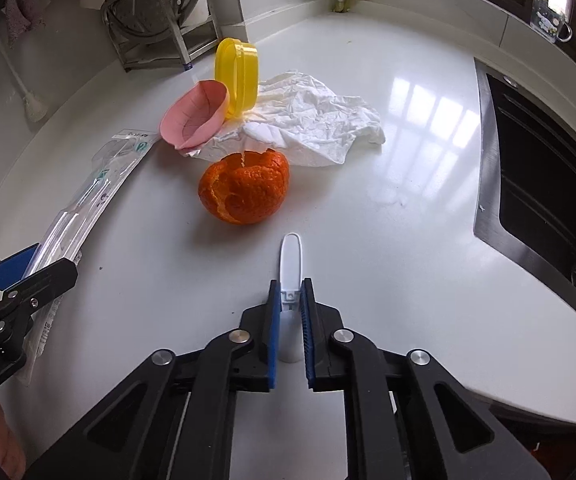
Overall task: Collect trash
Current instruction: 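Grasp the toothbrush package with the left tool while the right tool grasps the white spoon, then carry the package and spoon with both tools over the grey bin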
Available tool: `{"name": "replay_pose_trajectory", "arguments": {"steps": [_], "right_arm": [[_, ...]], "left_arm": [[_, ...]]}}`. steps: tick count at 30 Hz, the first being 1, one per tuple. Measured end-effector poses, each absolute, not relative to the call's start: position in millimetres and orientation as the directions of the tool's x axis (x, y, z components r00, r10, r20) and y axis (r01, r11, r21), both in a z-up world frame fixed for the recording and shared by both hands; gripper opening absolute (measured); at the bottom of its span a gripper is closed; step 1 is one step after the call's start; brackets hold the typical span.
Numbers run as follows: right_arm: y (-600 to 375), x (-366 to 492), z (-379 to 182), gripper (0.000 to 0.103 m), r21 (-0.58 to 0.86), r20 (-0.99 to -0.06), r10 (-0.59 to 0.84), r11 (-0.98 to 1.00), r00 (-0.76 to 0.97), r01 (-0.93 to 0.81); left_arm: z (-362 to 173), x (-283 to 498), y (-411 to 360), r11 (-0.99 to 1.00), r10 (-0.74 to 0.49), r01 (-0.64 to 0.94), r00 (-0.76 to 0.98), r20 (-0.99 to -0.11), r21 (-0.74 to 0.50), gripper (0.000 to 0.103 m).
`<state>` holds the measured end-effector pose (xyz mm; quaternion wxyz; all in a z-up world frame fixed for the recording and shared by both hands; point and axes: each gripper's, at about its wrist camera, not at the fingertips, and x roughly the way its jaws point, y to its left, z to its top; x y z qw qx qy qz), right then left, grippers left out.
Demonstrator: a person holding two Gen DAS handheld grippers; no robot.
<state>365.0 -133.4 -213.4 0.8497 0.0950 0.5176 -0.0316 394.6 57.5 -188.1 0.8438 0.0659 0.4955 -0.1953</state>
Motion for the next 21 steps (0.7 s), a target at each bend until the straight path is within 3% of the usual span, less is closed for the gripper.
{"name": "replay_pose_trajectory", "arguments": {"steps": [6,21], "right_arm": [[-149,360,-215,0.010,0.240,-0.871,0.119,0.950,0.477,0.200],[-147,318,-191,0.010,0.316,-0.845,0.206,0.937,0.493,0.149]], "left_arm": [[-183,391,60,0.916,-0.268,0.392,0.439,-0.858,-0.085,0.051],[-153,345,73,0.916,-0.266,0.393,0.450,-0.852,-0.079,0.049]]}}
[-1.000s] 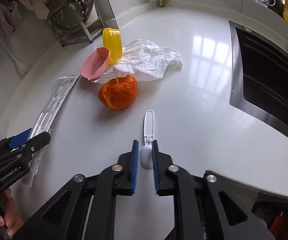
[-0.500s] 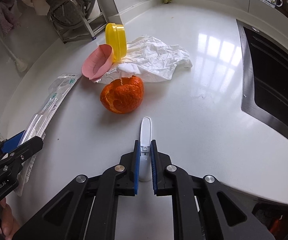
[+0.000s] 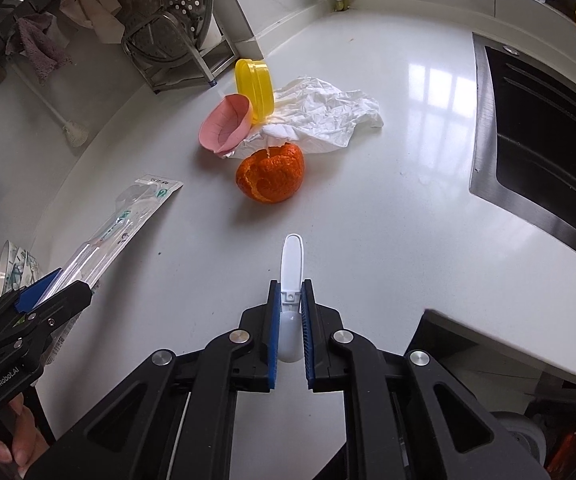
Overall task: Collect trash
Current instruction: 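Carry the package and spoon with both tools over the grey bin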
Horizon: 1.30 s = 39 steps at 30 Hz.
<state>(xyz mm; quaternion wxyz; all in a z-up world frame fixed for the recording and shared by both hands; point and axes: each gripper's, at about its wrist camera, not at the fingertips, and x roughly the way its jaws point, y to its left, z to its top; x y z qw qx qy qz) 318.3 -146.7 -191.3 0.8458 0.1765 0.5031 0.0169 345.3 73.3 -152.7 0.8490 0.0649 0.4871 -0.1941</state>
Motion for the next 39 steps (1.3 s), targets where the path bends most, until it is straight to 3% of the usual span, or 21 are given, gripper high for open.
{"name": "replay_pose_trajectory", "arguments": {"steps": [4,18,31,39], "right_arm": [[-148,298,-190,0.010,0.323,-0.844,0.222,0.937,0.488,0.132],[-183,228,-179,0.010,0.367,-0.825,0.257,0.921,0.503,0.131],[-261,127,-196,0.010,0.354,-0.865,0.235,0.912,0.444,0.206],[-298,70,-231,0.010,0.350,-0.894,0.247,0.906,0.374,0.238]], "left_arm": [[-147,324,75,0.917,-0.274,0.387,0.438,-0.856,-0.096,0.044],[-146,256,49,0.903,-0.296,0.413,0.391,-0.872,-0.121,0.043],[-146,162,-48,0.806,-0.390,0.566,0.283,-0.876,-0.176,0.043],[-176,103,-93,0.760,-0.365,0.631,0.211,-0.907,-0.159,0.043]]}}
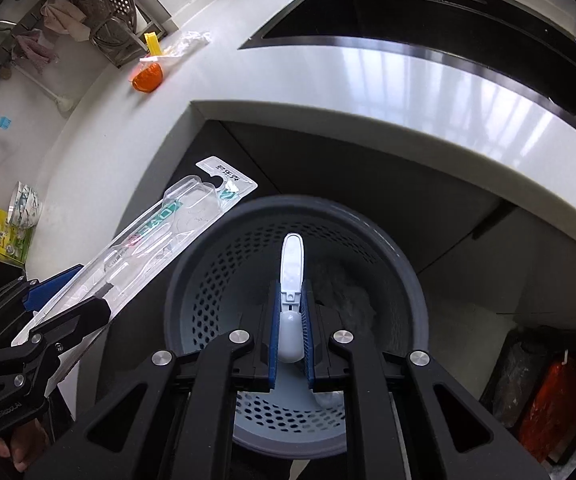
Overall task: Collect trash
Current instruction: 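Carry the package and spoon with both tools over the grey bin, then open the left tool to drop the package while the right tool drops the spoon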
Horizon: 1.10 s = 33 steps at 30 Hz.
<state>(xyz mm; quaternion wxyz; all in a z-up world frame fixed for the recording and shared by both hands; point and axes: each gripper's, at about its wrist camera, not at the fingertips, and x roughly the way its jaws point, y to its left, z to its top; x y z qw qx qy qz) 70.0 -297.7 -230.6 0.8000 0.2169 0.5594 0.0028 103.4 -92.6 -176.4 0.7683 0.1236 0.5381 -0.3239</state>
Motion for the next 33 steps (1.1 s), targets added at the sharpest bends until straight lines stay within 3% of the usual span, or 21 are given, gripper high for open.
{"name": "replay_pose_trajectory", "arguments": {"steps": [18,19,20,22,33], "right_arm": [[-296,45,-267,0.011,0.362,-0.900,0.306,0.921,0.311,0.141],[-297,44,-267,0.013,0.369,-0.897,0.313,0.919,0.311,0.140],[-298,44,-266,0.023,0.375,-0.895,0.319,0.916,0.311,0.141],[-299,41,-263,0.032,0.376,-0.892,0.317,0.916,0.322,0.142],[-309,40,-252,0.039,0.388,-0.883,0.327,0.913,0.337,0.131]], "left_arm": [[-213,54,-112,0.802,-0.269,0.588,0.193,-0.944,-0.108,0.045],[-213,53,-111,0.807,-0.259,0.581,0.194,-0.946,-0.102,0.050],[-213,53,-110,0.813,-0.251,0.574,0.195,-0.948,-0.097,0.061],[-212,53,-107,0.823,-0.250,0.558,0.198,-0.948,-0.101,0.066],[-195,54,-104,0.864,-0.207,0.498,0.236,-0.949,-0.065,0.067]]}}
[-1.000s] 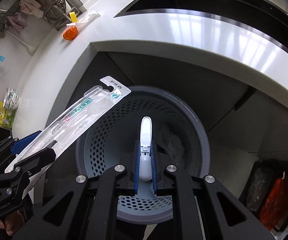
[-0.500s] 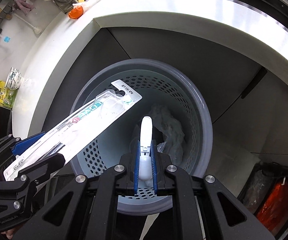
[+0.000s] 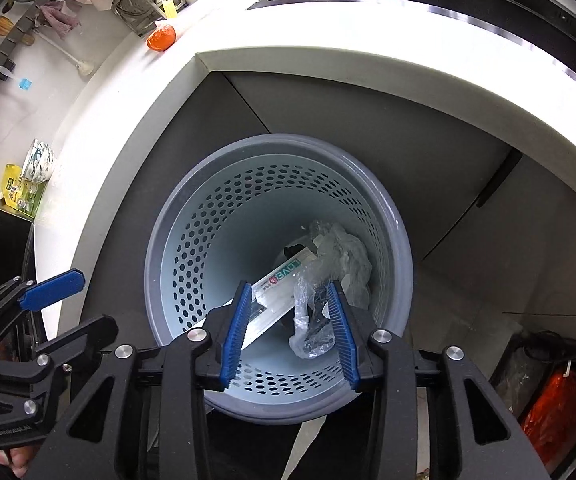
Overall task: Collect trash
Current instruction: 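Open the left tool to drop the package while the right tool drops the spoon, then move both tools back toward the white tissue and yellow lid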
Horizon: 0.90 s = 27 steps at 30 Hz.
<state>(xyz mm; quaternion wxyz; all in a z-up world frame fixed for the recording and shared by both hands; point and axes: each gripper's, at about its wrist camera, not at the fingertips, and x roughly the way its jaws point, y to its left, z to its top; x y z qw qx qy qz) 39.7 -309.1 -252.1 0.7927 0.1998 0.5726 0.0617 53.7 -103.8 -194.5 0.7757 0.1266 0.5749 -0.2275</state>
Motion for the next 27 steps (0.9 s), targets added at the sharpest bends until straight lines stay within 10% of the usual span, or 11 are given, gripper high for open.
{"name": "replay_pose_trajectory", "arguments": {"steps": [27], "right_arm": [[-315,66,-229,0.052,0.423,-0.865,0.373,0.902,0.336,0.088]], "left_arm": [[-139,92,-67,0.932,-0.156,0.362,0.362,-0.919,-0.016,0.075]]}}
